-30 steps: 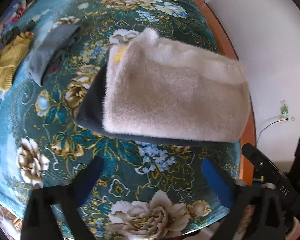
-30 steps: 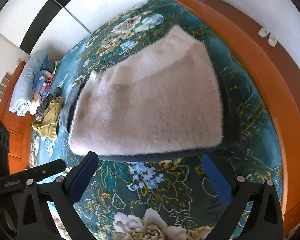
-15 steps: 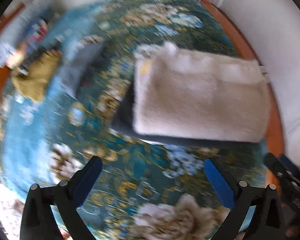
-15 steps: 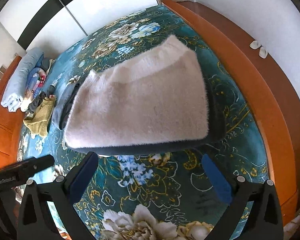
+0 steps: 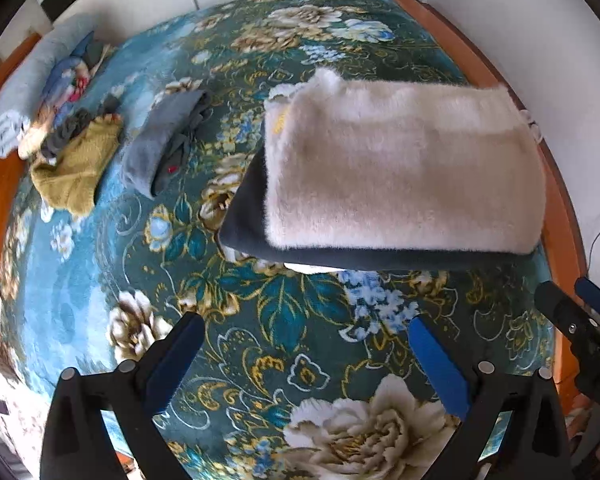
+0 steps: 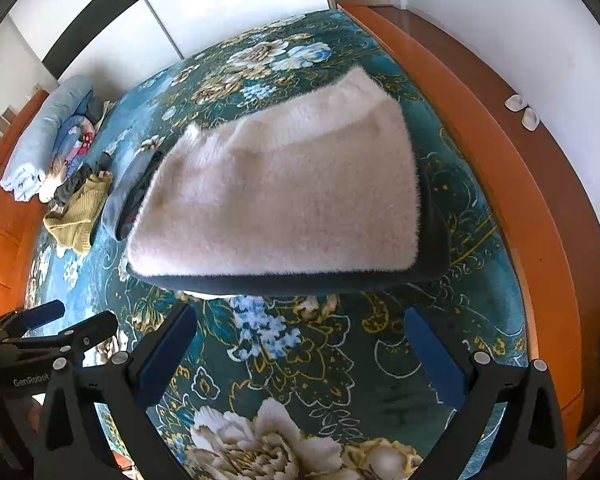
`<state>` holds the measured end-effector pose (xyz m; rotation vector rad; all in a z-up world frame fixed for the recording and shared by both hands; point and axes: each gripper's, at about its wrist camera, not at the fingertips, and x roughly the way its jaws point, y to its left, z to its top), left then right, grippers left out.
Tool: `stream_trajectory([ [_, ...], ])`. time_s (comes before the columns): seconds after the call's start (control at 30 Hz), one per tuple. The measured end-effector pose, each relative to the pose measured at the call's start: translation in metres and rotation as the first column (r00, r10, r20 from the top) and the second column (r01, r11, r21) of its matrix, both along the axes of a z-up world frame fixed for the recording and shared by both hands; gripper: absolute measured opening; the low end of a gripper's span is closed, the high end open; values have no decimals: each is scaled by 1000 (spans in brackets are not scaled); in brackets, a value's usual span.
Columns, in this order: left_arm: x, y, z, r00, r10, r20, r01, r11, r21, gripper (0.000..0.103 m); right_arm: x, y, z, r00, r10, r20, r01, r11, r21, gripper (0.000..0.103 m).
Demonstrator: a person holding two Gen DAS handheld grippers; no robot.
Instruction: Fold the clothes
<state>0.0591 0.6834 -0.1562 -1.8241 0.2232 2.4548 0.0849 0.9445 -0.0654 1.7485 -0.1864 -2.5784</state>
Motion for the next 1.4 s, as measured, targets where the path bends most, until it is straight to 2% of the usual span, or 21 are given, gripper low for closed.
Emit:
stream_trajectory([
  [0.13, 1, 3, 1, 1000, -27, -14, 27, 1000, -1, 103, 1, -3, -3, 1000, 16, 9, -16, 1000, 2, 103],
  [0.33, -3, 1, -8, 999, -8, 51, 6, 999, 40, 103, 0, -5, -4, 999, 32, 14, -32, 999, 7, 103],
  [0.73, -5, -1, -18, 996, 9, 84, -11, 1000, 29, 103, -1, -6, -9, 999, 41, 32, -41, 999, 17, 103],
  [1.4, -3, 1, -21, 996, -11, 87, 10, 1000, 9, 103, -2, -6, -16, 997, 47, 61, -49, 999, 22, 103],
])
